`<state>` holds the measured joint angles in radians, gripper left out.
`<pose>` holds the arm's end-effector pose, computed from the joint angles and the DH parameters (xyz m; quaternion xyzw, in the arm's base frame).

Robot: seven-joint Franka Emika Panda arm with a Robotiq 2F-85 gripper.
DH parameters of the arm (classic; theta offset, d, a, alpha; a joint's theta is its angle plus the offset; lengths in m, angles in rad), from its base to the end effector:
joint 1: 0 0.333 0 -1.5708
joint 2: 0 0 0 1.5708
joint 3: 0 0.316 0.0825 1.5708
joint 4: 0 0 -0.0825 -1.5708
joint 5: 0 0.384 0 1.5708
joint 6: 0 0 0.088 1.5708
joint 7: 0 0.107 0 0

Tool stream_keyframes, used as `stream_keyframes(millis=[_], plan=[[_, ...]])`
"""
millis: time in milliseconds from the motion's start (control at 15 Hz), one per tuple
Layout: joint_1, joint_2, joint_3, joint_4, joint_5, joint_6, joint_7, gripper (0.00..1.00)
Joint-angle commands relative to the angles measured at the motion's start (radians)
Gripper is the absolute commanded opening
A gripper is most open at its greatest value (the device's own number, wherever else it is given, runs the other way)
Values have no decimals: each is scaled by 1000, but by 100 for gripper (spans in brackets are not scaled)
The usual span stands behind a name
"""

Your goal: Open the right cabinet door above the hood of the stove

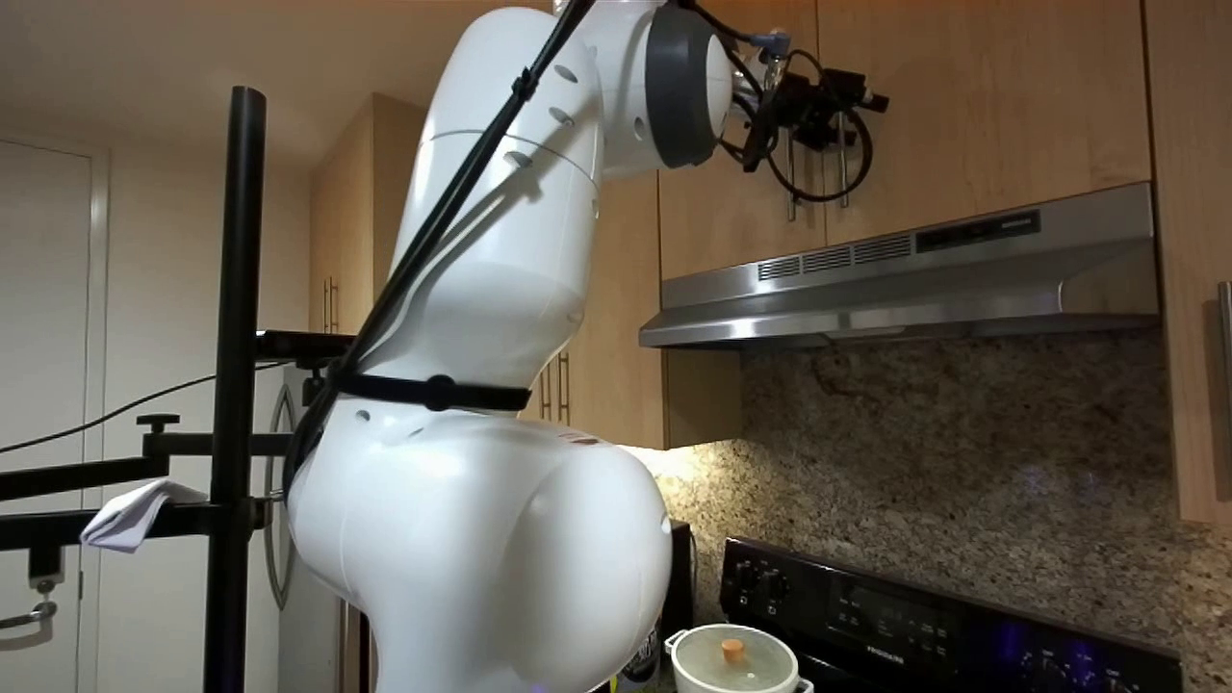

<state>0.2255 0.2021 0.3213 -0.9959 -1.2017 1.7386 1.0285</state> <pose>0.5544 0.1956 0.8497 0.7708 -0.2617 0.5364 0.2227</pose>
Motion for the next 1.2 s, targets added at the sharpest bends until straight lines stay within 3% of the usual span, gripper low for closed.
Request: stream_keyframes(millis=[0, 1133], plan=[[24, 38, -18, 55, -74, -89, 7, 100], [8, -64, -17, -17, -33, -131, 9, 100]])
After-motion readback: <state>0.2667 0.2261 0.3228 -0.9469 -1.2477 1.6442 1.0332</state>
